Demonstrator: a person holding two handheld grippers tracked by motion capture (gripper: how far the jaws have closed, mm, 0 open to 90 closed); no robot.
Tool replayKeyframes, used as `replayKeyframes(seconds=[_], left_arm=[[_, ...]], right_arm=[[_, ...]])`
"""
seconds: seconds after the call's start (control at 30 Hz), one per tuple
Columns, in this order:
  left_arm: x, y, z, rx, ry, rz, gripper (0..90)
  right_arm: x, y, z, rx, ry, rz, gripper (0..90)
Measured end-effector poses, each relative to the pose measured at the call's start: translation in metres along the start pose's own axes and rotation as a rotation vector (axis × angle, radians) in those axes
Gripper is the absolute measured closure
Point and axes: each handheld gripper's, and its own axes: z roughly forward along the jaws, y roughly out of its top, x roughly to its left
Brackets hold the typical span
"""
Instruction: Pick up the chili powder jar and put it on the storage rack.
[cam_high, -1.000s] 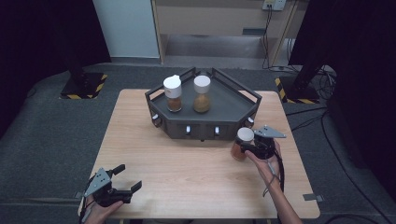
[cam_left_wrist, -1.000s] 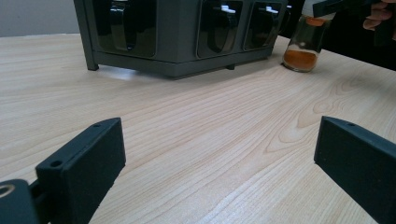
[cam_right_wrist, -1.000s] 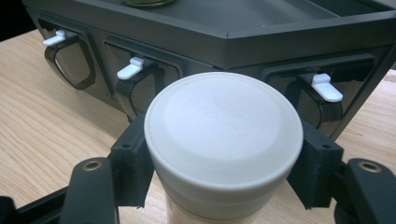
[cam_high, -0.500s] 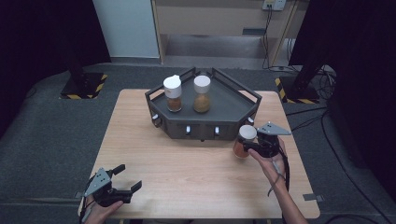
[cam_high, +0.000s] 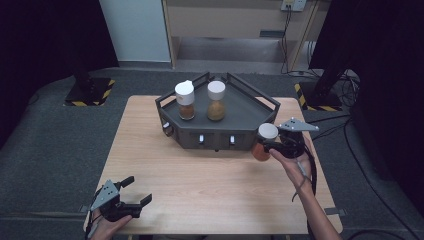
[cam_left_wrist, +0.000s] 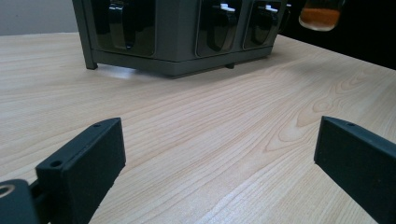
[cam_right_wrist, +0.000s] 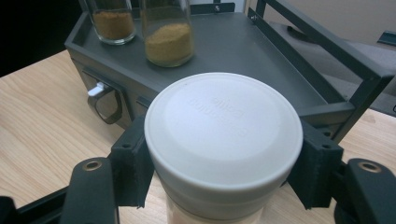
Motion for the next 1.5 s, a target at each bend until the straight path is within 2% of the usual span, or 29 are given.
replayKeyframes(seconds=[0.37, 0.5, 0.83, 0.93, 1.2, 1.5], left_arm=[[0.000, 0.000, 0.000, 0.003, -0.002, -0.005, 0.7], [0.001, 0.000, 0.001, 0.003, -0.005, -0.007, 0.7], [0.002, -0.001, 0.001, 0.004, -0.007, -0.013, 0.7], [0.002, -0.001, 0.001, 0.005, -0.008, -0.012, 0.7], [0.002, -0.001, 0.001, 0.004, -0.007, -0.015, 0.7], [0.002, -0.001, 0.001, 0.003, -0.005, -0.017, 0.7]], right_arm=[[-0.003, 0.027, -0.002, -0.001, 0.012, -0.010, 33.5], [-0.007, 0.041, -0.003, -0.003, 0.020, -0.001, 33.5], [-0.005, 0.076, 0.004, 0.000, 0.016, -0.025, 33.5], [-0.008, 0.085, 0.008, 0.002, 0.020, -0.017, 33.5], [-0.017, 0.105, 0.025, 0.012, -0.006, -0.003, 33.4], [-0.025, 0.116, 0.042, 0.014, -0.027, 0.019, 33.4]])
